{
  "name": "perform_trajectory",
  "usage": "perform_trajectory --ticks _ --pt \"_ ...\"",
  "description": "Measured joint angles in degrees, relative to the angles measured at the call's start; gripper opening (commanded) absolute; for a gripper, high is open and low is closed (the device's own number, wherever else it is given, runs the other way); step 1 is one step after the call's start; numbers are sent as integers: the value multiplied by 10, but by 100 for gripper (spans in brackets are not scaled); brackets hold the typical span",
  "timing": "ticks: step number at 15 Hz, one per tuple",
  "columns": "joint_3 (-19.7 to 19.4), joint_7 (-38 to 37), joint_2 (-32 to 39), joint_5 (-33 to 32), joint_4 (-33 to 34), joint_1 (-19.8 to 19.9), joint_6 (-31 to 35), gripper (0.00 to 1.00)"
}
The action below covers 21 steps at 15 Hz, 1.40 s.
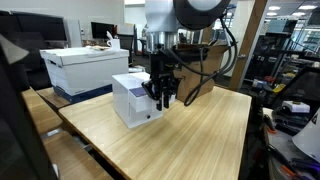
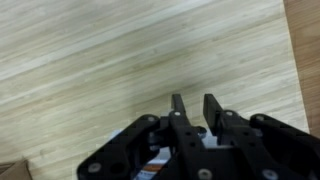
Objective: Open the top white drawer on the chest of drawers
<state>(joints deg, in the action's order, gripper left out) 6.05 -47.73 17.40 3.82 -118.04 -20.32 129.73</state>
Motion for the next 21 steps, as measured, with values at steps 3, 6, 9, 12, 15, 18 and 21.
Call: perform_trajectory --ticks 3,6,9,12,15,18,21 --pt "3 0 -3 7 -4 2 -25 84" --pt "3 -8 -18 5 8 4 -54 100" --pt "3 -19 -31 1 20 7 -63 100" --pt "2 -28 -39 -4 33 9 -64 75" --pt "2 -32 -39 -12 42 13 -63 59" --pt "2 -32 -38 -25 49 16 -62 42" --pt "2 -32 -34 -41 55 16 -54 26"
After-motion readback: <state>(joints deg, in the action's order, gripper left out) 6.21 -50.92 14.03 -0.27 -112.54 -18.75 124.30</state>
